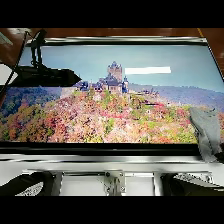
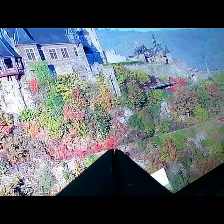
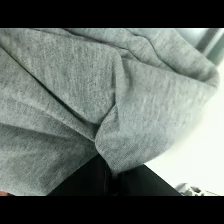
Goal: Fold the shirts.
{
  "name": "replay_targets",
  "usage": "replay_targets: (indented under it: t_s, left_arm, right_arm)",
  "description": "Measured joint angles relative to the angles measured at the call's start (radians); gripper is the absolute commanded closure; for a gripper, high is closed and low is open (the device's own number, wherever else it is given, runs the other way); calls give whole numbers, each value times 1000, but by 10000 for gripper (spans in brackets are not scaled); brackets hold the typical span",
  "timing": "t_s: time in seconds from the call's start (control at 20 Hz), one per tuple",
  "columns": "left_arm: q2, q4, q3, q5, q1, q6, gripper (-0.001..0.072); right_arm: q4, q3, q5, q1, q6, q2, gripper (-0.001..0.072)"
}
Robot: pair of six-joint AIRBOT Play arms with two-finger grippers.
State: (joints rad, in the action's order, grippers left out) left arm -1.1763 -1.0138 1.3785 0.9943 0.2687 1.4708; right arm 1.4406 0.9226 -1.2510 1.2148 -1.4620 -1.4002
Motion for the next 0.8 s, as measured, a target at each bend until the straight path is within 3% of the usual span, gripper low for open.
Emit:
replay_targets:
  t_s: [0.05,0.1,0.35,0.45,0.55,0.75,0.8]
  left_arm:
    - [-1,0,0,0,0,0,678]
    - [-2,0,0,0,0,0,678]
    - [-9,-3,0,-18,0,-10,678]
    - [-23,-18,0,-45,0,-26,678]
    - [-49,-46,0,-56,-1,-35,679]
    - [-141,-159,5,-2,29,-2,678]
    - [-171,-212,13,41,48,27,616]
  right_arm:
    - [3,-2,11,1,0,5,111]
    - [2,-3,16,1,9,10,37]
    - [-41,26,-23,1,40,54,47]
    - [-46,87,-56,-11,6,101,152]
    - [-58,175,-56,-53,-28,160,150]
    - [-149,312,24,-289,-21,267,149]
    - [-161,328,31,-383,-13,280,134]
